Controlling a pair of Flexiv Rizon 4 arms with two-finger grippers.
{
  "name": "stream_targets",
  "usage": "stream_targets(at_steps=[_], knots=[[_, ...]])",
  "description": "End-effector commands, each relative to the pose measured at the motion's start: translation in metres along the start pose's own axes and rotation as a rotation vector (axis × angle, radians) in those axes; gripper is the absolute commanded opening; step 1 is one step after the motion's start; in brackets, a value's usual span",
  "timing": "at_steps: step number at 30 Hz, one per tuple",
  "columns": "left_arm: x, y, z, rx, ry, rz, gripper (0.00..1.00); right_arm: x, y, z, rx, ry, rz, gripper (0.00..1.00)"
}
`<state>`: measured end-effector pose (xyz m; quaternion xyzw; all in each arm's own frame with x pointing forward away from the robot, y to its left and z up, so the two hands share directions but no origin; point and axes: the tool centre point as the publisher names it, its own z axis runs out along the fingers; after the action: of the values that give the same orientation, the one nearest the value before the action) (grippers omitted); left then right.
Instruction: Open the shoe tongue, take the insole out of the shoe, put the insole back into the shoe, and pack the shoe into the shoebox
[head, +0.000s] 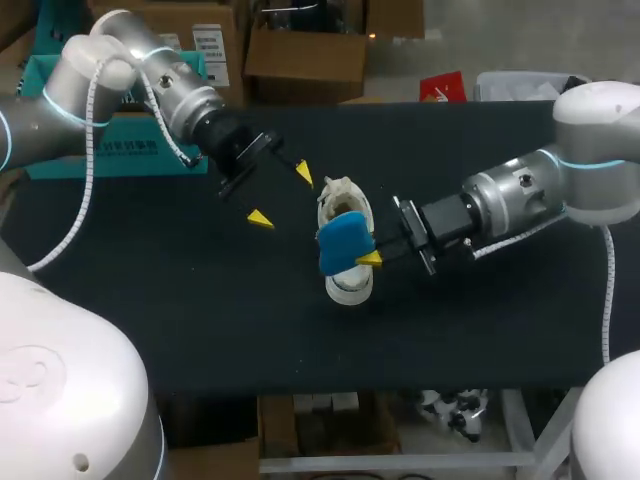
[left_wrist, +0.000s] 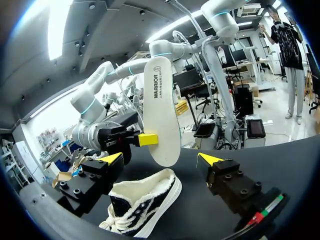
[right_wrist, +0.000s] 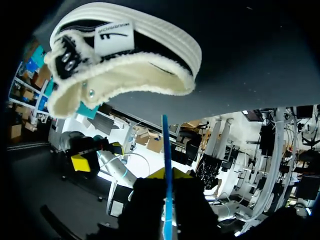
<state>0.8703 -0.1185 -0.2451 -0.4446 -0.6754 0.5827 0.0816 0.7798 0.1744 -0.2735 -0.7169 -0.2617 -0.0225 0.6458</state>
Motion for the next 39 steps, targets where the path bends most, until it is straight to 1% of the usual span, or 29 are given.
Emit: stream_targets(at_steps=[1, 2, 3, 5, 6, 7, 8, 9, 11, 13, 15, 16, 17, 18, 20, 22, 32, 33, 34, 35, 38, 39], knots=[[0.02, -0.017, 0.022, -0.146, -0.236, 0.003, 1.0, -0.002, -0.007, 0.005, -0.058, 0.055, -0.016, 0.0], [0.021, -0.018, 0.023, -0.146, -0.248, -0.006, 1.0, 0.0, -0.006, 0.004, -0.064, 0.061, -0.019, 0.0], [0.021, -0.019, 0.025, -0.184, -0.266, 0.003, 1.0, 0.001, -0.007, 0.004, -0.056, 0.061, -0.035, 0.0], [0.022, -0.019, 0.027, -0.182, -0.289, -0.002, 1.0, 0.003, -0.008, 0.003, -0.073, 0.078, -0.036, 0.0], [0.023, -0.02, 0.028, -0.219, -0.312, 0.009, 1.0, 0.004, -0.007, 0.003, -0.064, 0.081, -0.055, 0.0], [0.023, -0.02, 0.029, -0.22, -0.328, 0.009, 1.0, 0.005, -0.007, 0.003, -0.069, 0.091, -0.057, 0.0], [0.023, -0.021, 0.031, -0.207, -0.322, 0.007, 1.0, 0.006, -0.007, 0.002, -0.067, 0.091, -0.057, 0.0], [0.024, -0.02, 0.033, -0.232, -0.37, 0.005, 1.0, 0.006, -0.006, 0.002, -0.061, 0.101, -0.071, 0.0], [0.024, -0.018, 0.036, -0.237, -0.397, -0.003, 1.0, 0.007, -0.002, 0.002, -0.06, 0.122, -0.076, 0.0], [0.025, -0.016, 0.04, -0.255, -0.447, -0.003, 1.0, 0.008, 0.001, 0.002, -0.06, 0.15, -0.082, 0.0], [0.027, -0.014, 0.044, -0.234, -0.484, -0.014, 1.0, 0.008, 0.005, 0.002, -0.052, 0.17, -0.096, 0.0], [0.027, -0.013, 0.045, -0.253, -0.495, -0.013, 1.0, 0.008, 0.006, 0.002, -0.056, 0.184, -0.094, 0.0], [0.027, -0.012, 0.046, -0.256, -0.523, -0.007, 1.0, 0.008, 0.006, 0.002, -0.054, 0.191, -0.102, 0.0], [0.026, -0.013, 0.045, -0.228, -0.538, -0.021, 1.0, 0.008, 0.007, 0.002, -0.056, 0.201, -0.106, 0.0], [0.022, -0.015, 0.041, -0.257, -0.56, -0.032, 1.0, 0.01, 0.008, 0.004, -0.066, 0.231, -0.107, 0.0], [0.022, -0.015, 0.041, -0.257, -0.56, -0.032, 1.0, 0.011, 0.009, 0.005, -0.09, 0.258, -0.098, 0.0], [0.022, -0.015, 0.041, -0.257, -0.56, -0.032, 1.0, 0.011, 0.009, 0.005, -0.09, 0.258, -0.098, 0.0], [0.022, -0.014, 0.044, -0.27, -0.577, -0.033, 1.0, 0.011, 0.009, 0.005, -0.09, 0.258, -0.098, 0.0], [0.023, -0.014, 0.048, -0.278, -0.577, -0.032, 1.0, 0.013, 0.011, 0.006, -0.098, 0.263, -0.097, 0.0], [0.025, -0.014, 0.051, -0.277, -0.573, -0.03, 1.0, 0.015, 0.013, 0.008, -0.098, 0.274, -0.106, 0.0], [0.028, -0.011, 0.054, -0.27, -0.593, -0.035, 1.0, 0.018, 0.02, 0.013, -0.128, 0.315, -0.129, 0.0], [0.028, -0.009, 0.054, -0.28, -0.604, -0.039, 1.0, 0.019, 0.022, 0.014, -0.128, 0.323, -0.139, 0.0]])
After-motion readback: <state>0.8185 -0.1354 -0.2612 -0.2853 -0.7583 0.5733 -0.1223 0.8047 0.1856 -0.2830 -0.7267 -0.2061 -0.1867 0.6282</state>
